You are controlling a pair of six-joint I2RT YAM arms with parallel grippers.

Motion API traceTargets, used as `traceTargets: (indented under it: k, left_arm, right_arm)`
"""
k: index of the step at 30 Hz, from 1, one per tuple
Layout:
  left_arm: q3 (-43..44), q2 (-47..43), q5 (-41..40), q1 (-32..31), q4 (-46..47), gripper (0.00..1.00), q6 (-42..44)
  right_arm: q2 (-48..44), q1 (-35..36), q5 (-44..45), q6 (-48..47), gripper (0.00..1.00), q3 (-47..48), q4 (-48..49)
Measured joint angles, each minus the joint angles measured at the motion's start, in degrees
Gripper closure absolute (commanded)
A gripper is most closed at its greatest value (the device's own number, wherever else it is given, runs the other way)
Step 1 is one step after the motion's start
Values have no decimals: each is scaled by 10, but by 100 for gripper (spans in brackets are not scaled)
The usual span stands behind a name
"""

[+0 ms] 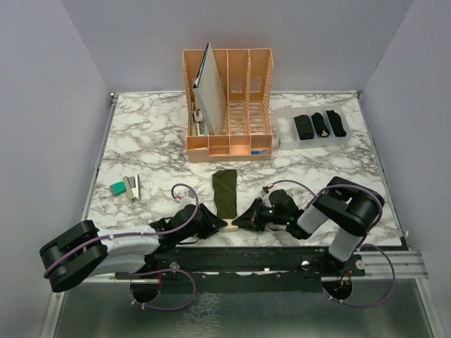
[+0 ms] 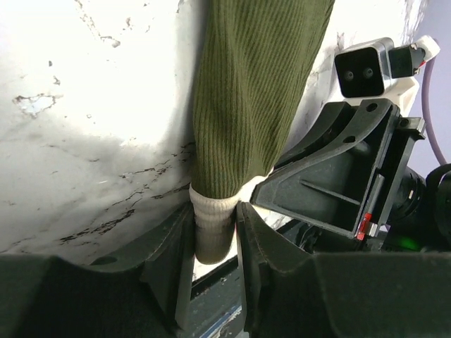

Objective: Roll the underwear
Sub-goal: Roll the underwear to the corner of the board.

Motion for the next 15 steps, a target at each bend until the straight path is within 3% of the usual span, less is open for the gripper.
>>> traceTargets:
  k: [7,15]
  left_arm:
    - [7,11,-3,0,-2,84,16]
    - [9,-22,-17,0,-49,92,32]
  right_arm:
    - [6,0,-11,-21,83,8,-7]
    - [-63,0,-10,-100,50,27,-113]
